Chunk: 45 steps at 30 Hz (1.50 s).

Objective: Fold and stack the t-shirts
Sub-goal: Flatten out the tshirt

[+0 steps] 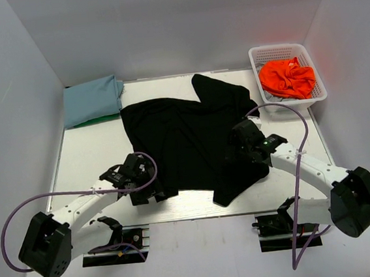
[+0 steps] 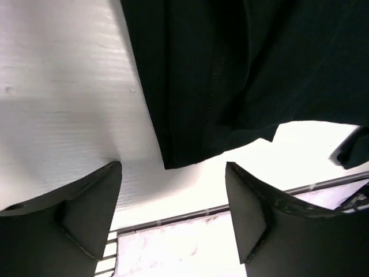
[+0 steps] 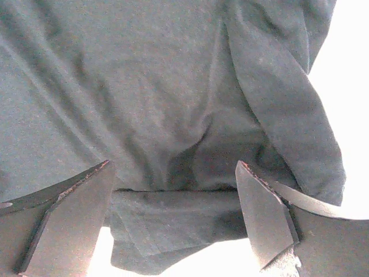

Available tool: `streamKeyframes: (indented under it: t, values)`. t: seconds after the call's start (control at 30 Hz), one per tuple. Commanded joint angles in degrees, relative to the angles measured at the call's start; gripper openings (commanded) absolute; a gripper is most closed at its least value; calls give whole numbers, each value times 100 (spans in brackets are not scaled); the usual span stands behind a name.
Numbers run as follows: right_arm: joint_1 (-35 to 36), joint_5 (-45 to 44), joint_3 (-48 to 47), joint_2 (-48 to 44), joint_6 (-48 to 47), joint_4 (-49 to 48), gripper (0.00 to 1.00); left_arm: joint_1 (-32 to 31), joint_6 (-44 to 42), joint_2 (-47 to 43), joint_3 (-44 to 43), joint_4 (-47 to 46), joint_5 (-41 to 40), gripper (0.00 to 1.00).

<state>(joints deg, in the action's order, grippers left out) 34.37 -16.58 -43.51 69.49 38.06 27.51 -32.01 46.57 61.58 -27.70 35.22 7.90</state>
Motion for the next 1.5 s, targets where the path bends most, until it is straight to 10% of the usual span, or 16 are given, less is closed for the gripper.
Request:
streamKeyframes:
  t: [0.0, 0.23, 0.47, 0.7, 0.97, 1.17, 1.33, 1.47]
  values:
    - [-36, -100, 149, -164, 263, 88, 90, -261, 72, 292, -25, 213, -210, 81]
    - [-45, 5, 360, -226, 333, -139, 90, -639, 335, 1171, -332, 265, -1053, 62]
    - [-106, -108, 431, 11, 316, -281, 90, -754, 634, 1883, -1052, 984, -1711, 0]
    - [-255, -73, 536, 407, 395, -413, 90, -614, 1960, 1989, -2493, 4375, -2688, 0]
    - [-448, 58, 703, 591, 404, -474, 90, -701, 2129, 1181, -1818, 4432, -1335, 0]
    - [-537, 111, 668, 565, 97, -492, 90, -701, 1796, 1855, -2028, 4537, -1555, 16]
    - [-554, -177, 317, 372, -212, -185, 90, -701, 1540, 1937, -2343, 4537, -1695, 100]
    - [-589, -179, 36, 345, -422, -52, 90, -701, 1487, 1594, -3703, 4327, -2256, 100]
